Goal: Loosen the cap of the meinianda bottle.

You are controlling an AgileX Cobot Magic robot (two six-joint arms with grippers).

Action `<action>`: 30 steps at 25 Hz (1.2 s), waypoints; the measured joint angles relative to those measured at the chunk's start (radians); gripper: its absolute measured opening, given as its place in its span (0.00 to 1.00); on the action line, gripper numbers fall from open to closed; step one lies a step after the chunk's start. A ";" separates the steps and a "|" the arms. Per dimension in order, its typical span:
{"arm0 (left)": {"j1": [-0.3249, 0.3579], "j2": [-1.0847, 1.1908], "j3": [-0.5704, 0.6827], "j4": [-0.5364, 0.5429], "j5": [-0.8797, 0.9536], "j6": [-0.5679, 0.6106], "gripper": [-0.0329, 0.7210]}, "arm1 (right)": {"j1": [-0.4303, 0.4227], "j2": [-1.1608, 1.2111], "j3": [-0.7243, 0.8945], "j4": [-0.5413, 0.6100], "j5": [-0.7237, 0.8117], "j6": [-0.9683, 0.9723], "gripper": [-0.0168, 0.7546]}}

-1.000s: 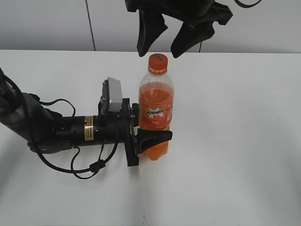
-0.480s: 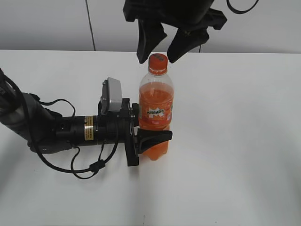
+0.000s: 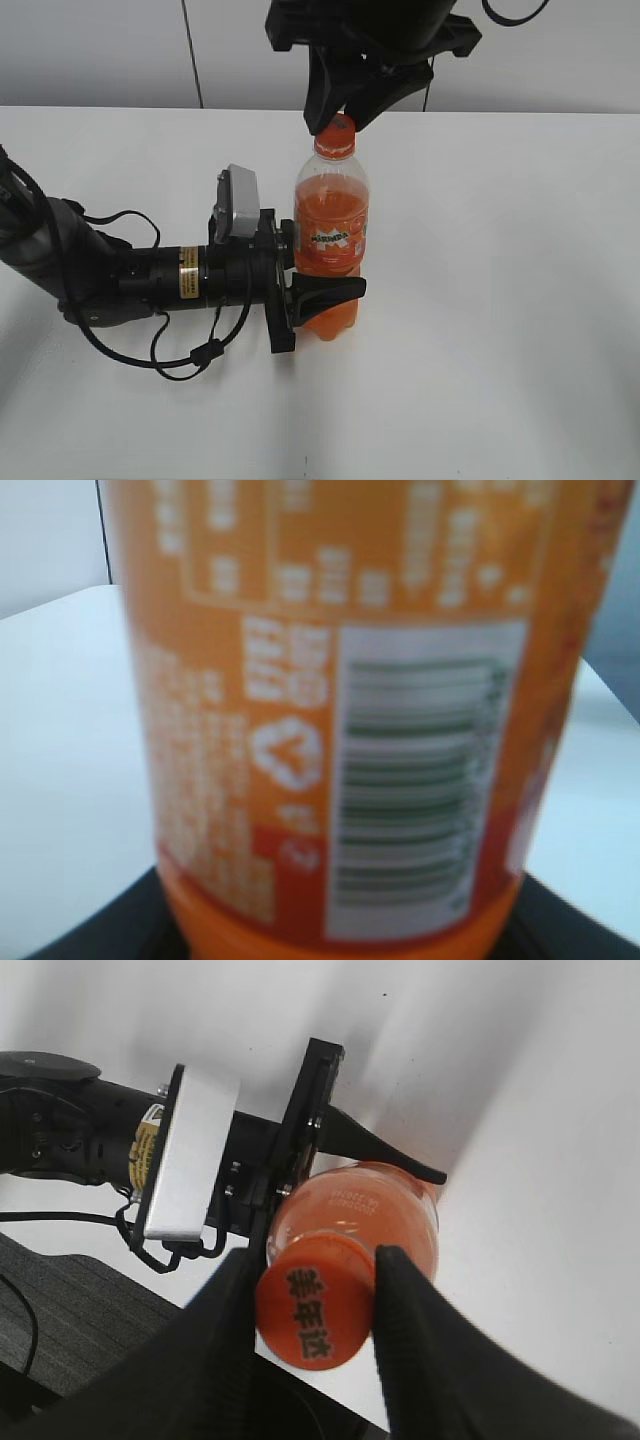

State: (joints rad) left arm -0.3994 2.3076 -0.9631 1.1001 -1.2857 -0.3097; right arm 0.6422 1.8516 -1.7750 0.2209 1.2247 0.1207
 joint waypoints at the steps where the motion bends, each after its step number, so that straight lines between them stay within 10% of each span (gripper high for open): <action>1: 0.000 0.000 0.000 0.000 0.000 0.000 0.55 | 0.000 0.000 0.000 0.000 0.000 -0.012 0.37; 25: 0.000 0.000 0.000 -0.002 0.000 0.000 0.55 | 0.000 -0.003 -0.002 0.010 -0.002 -1.113 0.34; 30: 0.000 0.000 0.000 -0.016 0.004 -0.003 0.54 | 0.000 -0.006 -0.004 0.014 -0.009 -1.309 0.04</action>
State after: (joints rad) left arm -0.3994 2.3076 -0.9631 1.0845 -1.2815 -0.3127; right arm 0.6422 1.8452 -1.7792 0.2347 1.2153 -1.1885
